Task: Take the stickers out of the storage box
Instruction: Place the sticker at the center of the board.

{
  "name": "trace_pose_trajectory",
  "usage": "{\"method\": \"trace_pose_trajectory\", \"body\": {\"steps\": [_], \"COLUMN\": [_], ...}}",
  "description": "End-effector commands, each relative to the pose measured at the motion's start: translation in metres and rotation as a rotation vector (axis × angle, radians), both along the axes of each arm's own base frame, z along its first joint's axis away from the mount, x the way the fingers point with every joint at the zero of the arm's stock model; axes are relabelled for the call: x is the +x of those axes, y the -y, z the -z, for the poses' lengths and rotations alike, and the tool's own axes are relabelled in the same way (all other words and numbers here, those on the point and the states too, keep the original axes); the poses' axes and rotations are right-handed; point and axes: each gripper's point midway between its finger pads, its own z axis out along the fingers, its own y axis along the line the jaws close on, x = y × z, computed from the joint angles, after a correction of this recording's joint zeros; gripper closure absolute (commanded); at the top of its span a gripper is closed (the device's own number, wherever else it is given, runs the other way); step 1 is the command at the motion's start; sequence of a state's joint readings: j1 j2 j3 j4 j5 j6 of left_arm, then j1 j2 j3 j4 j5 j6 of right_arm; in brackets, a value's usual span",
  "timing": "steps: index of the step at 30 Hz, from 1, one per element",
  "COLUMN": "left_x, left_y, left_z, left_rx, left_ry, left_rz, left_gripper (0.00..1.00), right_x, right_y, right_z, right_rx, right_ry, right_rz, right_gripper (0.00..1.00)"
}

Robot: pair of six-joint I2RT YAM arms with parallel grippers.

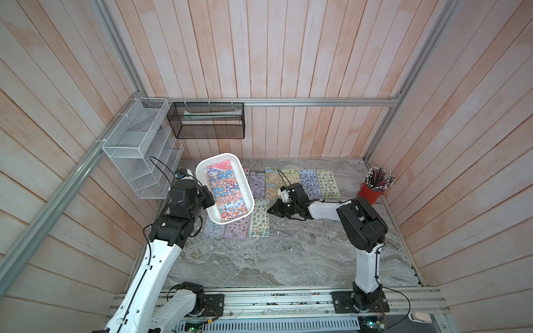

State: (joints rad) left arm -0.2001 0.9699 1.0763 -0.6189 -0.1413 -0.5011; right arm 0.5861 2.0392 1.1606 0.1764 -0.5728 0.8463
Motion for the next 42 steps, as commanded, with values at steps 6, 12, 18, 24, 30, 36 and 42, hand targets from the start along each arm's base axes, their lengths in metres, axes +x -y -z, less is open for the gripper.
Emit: {"method": "trace_pose_trajectory", "body": {"steps": [6,12,18,24,30,36,42], "left_x": [0.008,0.009,0.008,0.007,0.009,0.011,0.010], "left_y": [0.003,0.004,0.005,0.003,0.005,0.007,0.007], "left_z": [-0.015,-0.012,-0.013,-0.014,-0.013,-0.011,-0.009], "left_rx": [-0.018,-0.024,-0.027,-0.020,-0.025,-0.027,-0.028], "left_ry": [0.062,0.055,0.058,0.059,0.059,0.052,0.047], "left_rz": [0.014,0.017,0.018,0.014,0.019,0.028,0.031], "left_gripper": [1.00,1.00,1.00,1.00,1.00,1.00,1.00], "right_x": [0.004,0.006,0.006,0.004,-0.002,-0.013,-0.010], "right_y": [-0.009,-0.012,-0.020,-0.010,0.007,0.007,0.000], "right_z": [0.014,0.012,0.009,0.003,0.003,0.023,0.025], "right_rx": [-0.027,-0.025,-0.028,-0.013,-0.064,-0.053,-0.051], "right_ry": [-0.032,-0.026,-0.017,-0.017,-0.003,-0.037,-0.030], "right_rz": [-0.011,-0.022,-0.049,-0.045,-0.047,-0.053,-0.061], "right_gripper": [1.00,1.00,1.00,1.00,1.00,1.00,0.99]}}
